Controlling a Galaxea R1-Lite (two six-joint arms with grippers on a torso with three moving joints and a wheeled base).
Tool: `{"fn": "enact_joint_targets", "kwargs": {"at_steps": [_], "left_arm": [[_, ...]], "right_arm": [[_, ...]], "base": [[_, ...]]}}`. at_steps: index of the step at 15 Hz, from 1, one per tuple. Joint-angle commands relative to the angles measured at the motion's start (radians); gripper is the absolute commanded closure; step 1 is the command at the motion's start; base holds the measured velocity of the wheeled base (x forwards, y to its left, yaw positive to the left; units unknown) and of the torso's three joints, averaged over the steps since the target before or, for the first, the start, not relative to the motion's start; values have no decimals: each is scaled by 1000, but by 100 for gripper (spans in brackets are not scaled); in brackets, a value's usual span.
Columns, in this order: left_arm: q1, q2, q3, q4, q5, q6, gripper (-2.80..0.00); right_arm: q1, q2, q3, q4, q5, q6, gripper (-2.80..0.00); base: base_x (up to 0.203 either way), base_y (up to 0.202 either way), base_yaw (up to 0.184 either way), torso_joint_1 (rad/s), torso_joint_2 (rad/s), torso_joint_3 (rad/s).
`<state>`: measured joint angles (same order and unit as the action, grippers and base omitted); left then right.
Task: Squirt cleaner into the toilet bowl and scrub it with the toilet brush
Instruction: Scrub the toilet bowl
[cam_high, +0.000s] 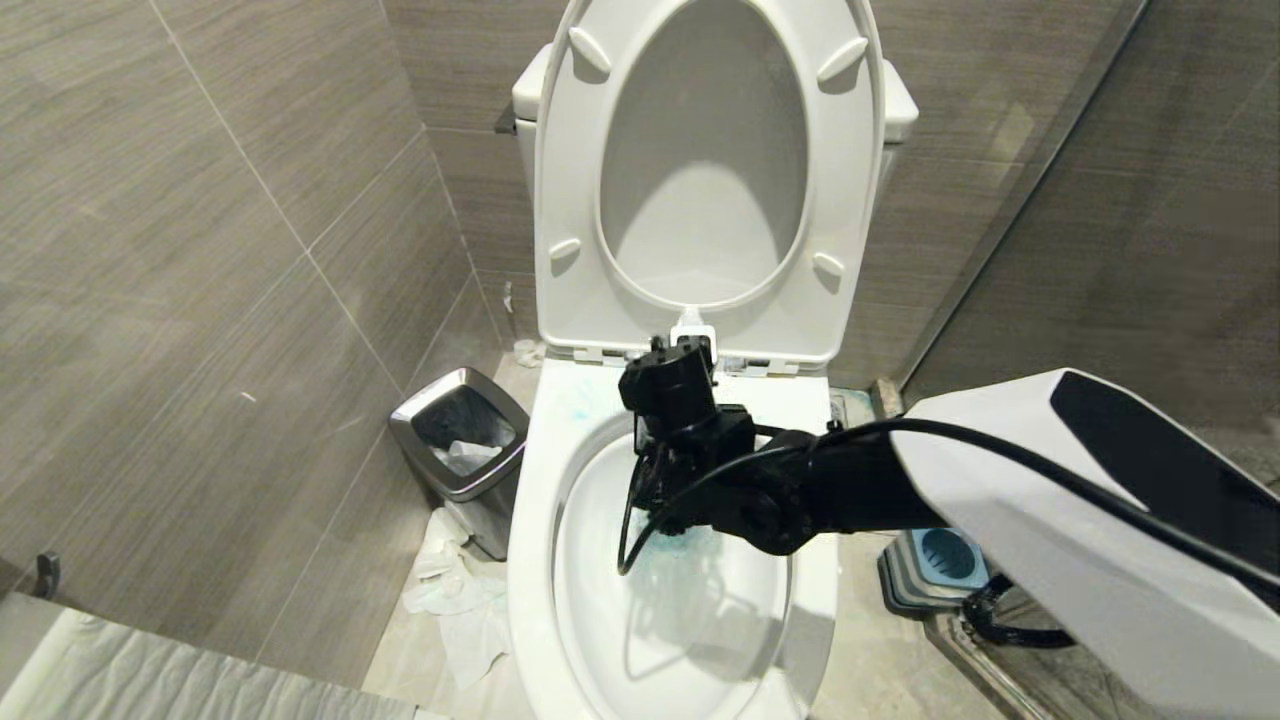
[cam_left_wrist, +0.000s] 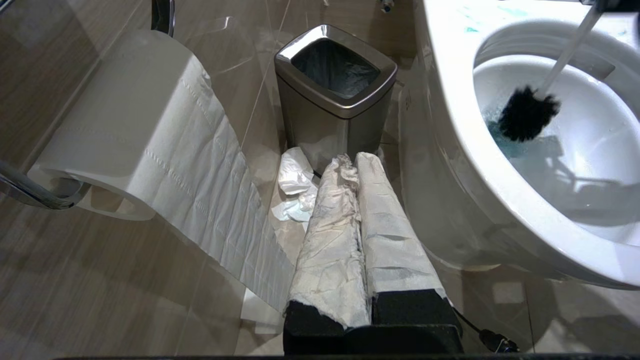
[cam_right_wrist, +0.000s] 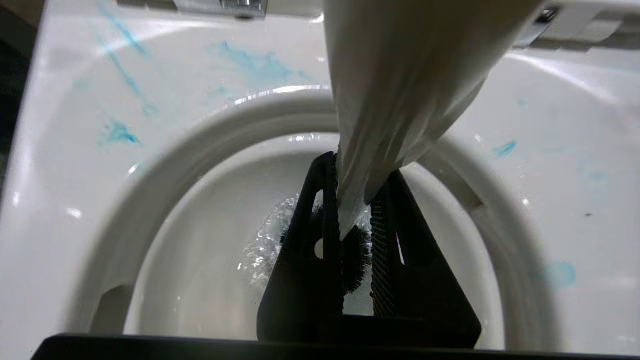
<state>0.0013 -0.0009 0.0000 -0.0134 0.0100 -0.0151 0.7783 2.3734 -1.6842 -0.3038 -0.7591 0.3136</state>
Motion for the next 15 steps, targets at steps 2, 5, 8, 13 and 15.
{"fn": "enact_joint_targets", "kwargs": {"at_steps": [2, 5, 8, 13, 15], "left_arm": [[0, 1, 8, 0, 1, 0, 0], [0, 1, 8, 0, 1, 0, 0], [0, 1, 8, 0, 1, 0, 0], [0, 1, 8, 0, 1, 0, 0], [-1, 1, 8, 0, 1, 0, 0]], "right_arm": [[-1, 127, -51, -11, -6, 4, 0], [-5, 149, -57, -62, -11, -5, 0], [-5, 43, -13, -66, -40, 6, 0], [-10, -132, 120, -60, -69, 4, 0], [-11, -110, 109, -58, -72, -2, 0]], "base": [[0, 0, 0, 0, 0, 0], [0, 0, 0, 0, 0, 0], [0, 0, 0, 0, 0, 0], [0, 0, 0, 0, 0, 0], [0, 0, 0, 0, 0, 0]]}}
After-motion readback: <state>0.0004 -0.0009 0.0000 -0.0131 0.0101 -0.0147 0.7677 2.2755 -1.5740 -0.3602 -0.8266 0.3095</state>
